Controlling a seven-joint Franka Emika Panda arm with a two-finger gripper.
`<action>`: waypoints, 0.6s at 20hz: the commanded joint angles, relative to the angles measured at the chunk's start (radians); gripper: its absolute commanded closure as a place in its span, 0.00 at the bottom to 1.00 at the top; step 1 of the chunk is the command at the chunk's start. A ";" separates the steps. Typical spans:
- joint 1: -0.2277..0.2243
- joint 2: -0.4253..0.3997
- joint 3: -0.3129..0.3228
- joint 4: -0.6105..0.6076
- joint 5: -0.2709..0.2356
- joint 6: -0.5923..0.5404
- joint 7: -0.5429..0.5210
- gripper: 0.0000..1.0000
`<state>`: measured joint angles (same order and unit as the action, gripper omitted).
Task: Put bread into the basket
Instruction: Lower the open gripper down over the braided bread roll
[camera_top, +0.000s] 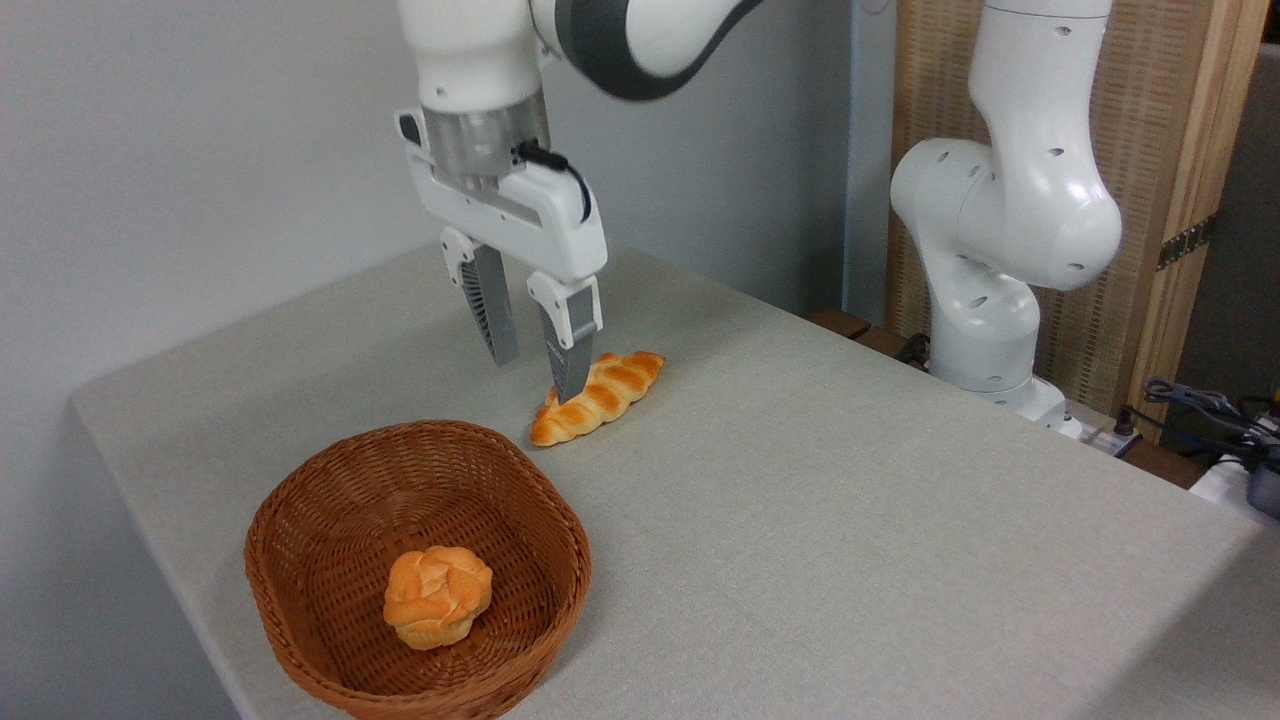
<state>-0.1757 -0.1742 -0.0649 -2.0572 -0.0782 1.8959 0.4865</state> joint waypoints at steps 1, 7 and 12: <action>-0.013 -0.031 -0.053 -0.119 -0.017 0.117 -0.091 0.00; -0.015 -0.025 -0.111 -0.149 -0.038 0.124 -0.144 0.00; -0.015 -0.025 -0.131 -0.167 -0.038 0.117 -0.158 0.00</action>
<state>-0.1897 -0.1750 -0.1878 -2.1943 -0.0966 2.0013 0.3418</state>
